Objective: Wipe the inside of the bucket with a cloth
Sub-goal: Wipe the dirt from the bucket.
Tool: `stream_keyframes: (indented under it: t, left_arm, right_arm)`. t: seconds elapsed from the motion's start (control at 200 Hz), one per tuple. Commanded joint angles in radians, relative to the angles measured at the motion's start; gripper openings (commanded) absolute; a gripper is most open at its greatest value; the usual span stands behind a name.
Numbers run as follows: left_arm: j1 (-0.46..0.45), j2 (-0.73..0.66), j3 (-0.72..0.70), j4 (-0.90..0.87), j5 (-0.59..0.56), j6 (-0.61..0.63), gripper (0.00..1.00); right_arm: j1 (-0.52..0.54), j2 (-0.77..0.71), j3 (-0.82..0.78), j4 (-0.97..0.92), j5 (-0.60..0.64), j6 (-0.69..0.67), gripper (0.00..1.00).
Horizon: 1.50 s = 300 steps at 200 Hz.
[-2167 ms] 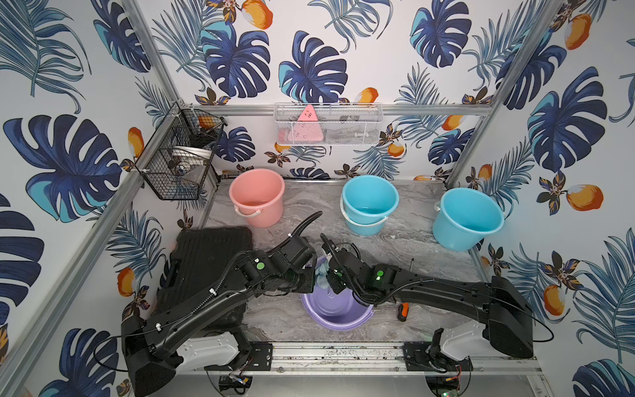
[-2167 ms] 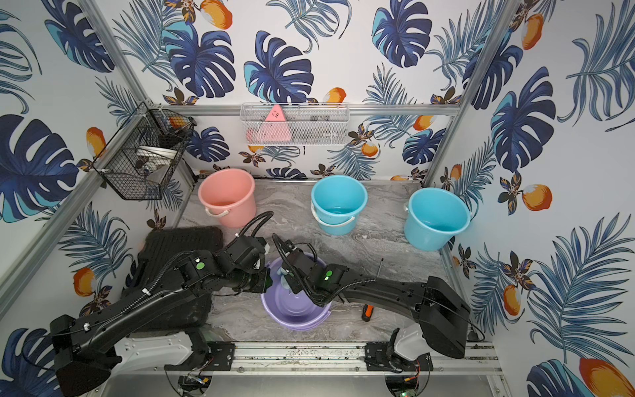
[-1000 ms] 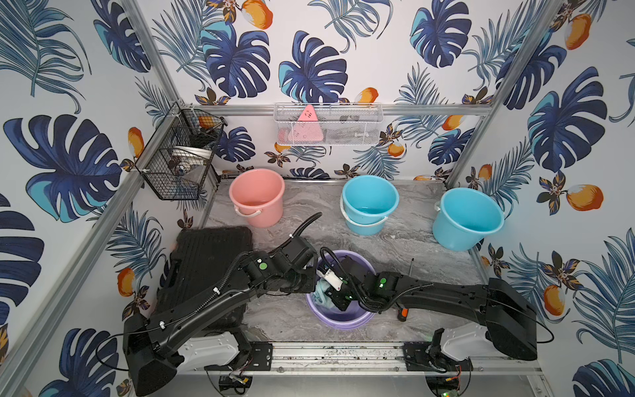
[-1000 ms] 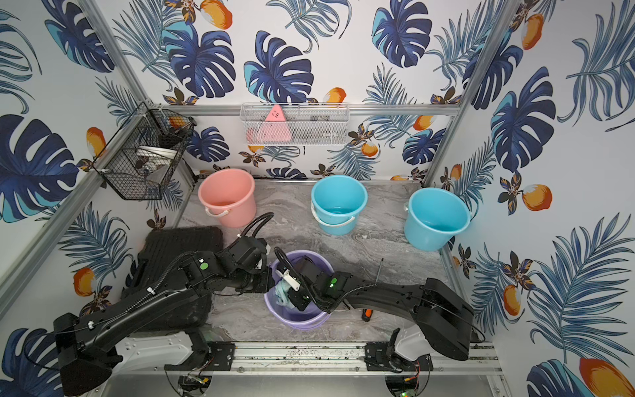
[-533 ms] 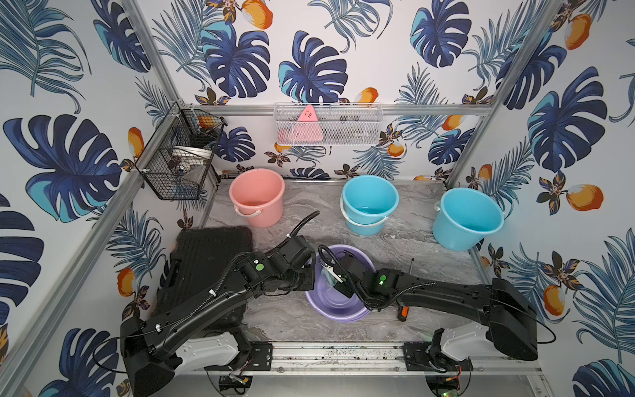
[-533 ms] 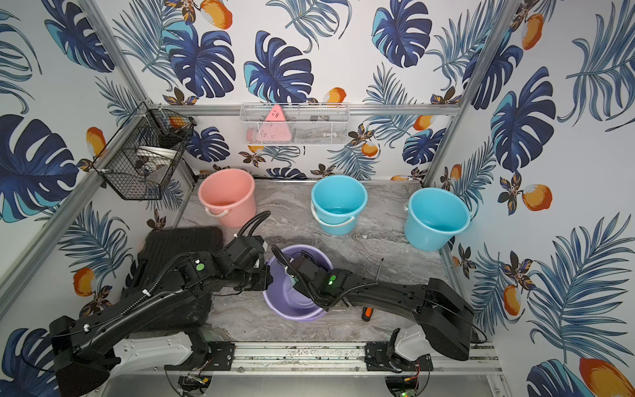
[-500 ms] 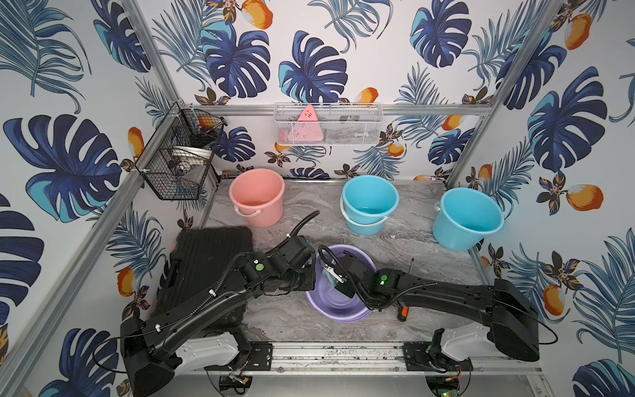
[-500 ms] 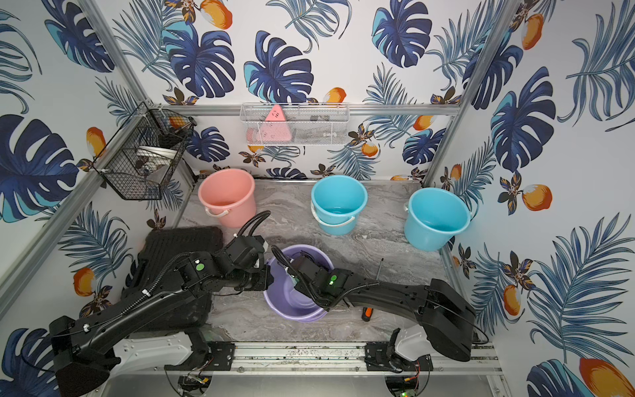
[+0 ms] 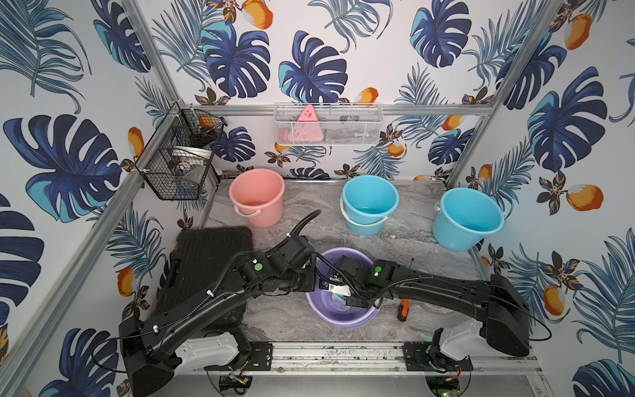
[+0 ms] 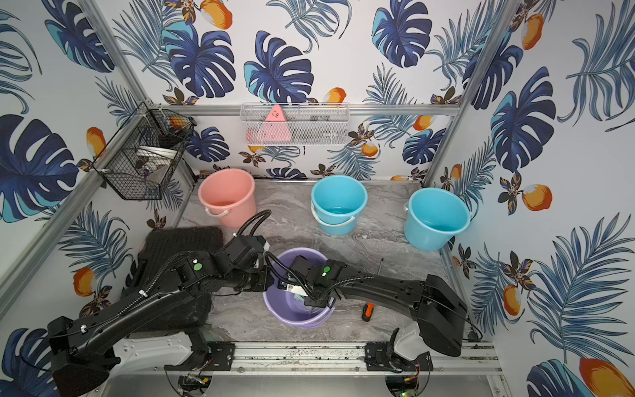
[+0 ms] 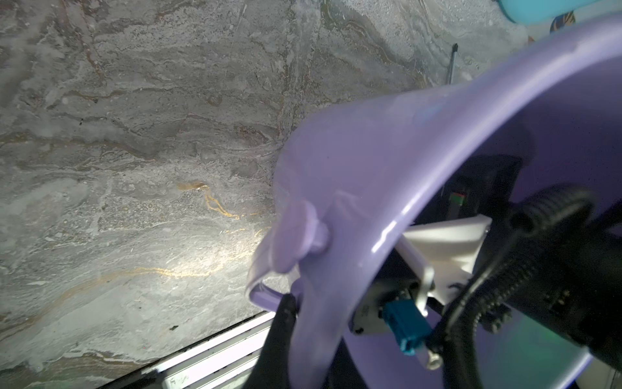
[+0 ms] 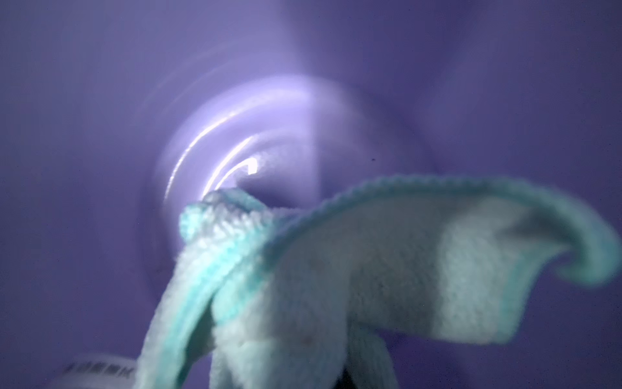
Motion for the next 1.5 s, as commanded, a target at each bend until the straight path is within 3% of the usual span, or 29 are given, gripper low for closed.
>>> stream_keyframes:
  t: [0.0,0.17,0.265,0.445,0.63,0.801,1.051,1.266,1.381,1.496]
  left_arm:
    - [0.002,-0.010,0.005,-0.014,-0.069,0.010,0.00]
    - [0.001,-0.018,-0.020,0.024,-0.038,0.000,0.00]
    - [0.002,-0.020,-0.031,0.040,-0.024,-0.007,0.00]
    - [0.002,-0.022,-0.053,0.056,-0.004,-0.012,0.00]
    - [0.001,-0.020,-0.055,0.049,-0.003,-0.005,0.00]
    - [-0.003,-0.011,-0.039,0.014,-0.024,0.011,0.00]
    - [-0.006,0.002,-0.015,-0.007,-0.037,0.023,0.00]
    - [-0.015,0.012,-0.006,-0.009,-0.047,0.021,0.00]
    - [-0.018,0.013,-0.002,-0.014,-0.056,0.022,0.00]
    - [-0.019,0.010,0.000,-0.016,-0.062,0.021,0.00]
  right_arm:
    - [-0.001,-0.005,-0.012,-0.115,-0.258,-0.031,0.00]
    - [-0.001,-0.030,-0.098,0.161,-0.464,0.035,0.00]
    - [-0.001,-0.045,-0.159,0.366,-0.490,0.116,0.00]
    - [-0.001,-0.070,-0.265,0.697,-0.321,0.271,0.00]
    - [0.002,-0.103,-0.302,0.825,-0.074,0.333,0.00]
    - [0.009,-0.152,-0.283,0.757,0.026,0.208,0.00]
    - [0.024,-0.136,-0.153,0.447,0.150,-0.066,0.00]
    - [0.042,-0.070,-0.082,0.204,0.252,-0.215,0.00]
    - [0.042,-0.047,-0.064,0.082,0.245,-0.248,0.00]
    - [0.042,-0.034,-0.038,-0.042,0.146,-0.249,0.00]
